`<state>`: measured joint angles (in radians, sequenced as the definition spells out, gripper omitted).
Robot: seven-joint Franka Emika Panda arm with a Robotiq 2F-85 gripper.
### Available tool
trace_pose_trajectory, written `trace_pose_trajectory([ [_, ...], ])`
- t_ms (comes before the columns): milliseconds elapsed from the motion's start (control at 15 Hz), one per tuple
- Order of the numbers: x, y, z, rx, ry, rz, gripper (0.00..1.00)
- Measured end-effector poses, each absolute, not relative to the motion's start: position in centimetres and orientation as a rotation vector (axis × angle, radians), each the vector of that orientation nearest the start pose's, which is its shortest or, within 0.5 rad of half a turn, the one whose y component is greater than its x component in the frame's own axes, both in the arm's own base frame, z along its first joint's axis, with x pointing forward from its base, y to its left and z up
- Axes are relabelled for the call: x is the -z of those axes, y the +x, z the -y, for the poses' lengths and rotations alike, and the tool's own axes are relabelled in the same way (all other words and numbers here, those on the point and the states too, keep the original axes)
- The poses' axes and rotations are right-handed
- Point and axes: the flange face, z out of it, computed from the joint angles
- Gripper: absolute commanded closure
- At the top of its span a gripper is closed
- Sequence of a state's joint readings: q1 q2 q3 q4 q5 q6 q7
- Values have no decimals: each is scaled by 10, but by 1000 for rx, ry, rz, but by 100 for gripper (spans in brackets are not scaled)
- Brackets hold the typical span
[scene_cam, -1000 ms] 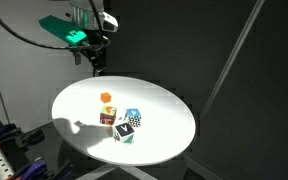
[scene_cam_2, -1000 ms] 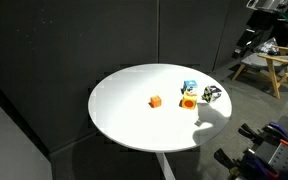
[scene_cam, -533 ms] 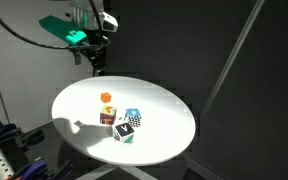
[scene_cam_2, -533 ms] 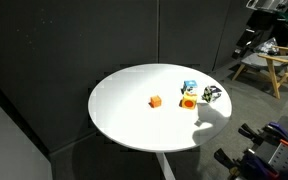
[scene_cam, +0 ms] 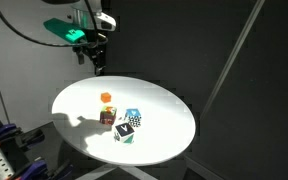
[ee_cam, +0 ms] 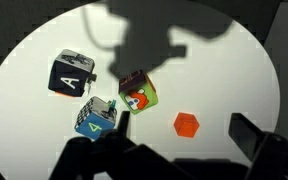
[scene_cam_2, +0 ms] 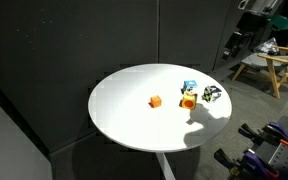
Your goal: Pick up the block with a house image and move it to the left on the table
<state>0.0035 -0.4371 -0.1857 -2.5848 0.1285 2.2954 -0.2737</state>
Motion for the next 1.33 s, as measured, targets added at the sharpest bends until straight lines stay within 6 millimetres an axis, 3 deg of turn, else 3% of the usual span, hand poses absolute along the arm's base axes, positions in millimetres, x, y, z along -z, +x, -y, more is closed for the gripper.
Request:
trace_pose_trajectory([
  [533,-407,445,46,277,-3085,-54,0],
  [1333,-373,489,57,210,-3218,81,0],
])
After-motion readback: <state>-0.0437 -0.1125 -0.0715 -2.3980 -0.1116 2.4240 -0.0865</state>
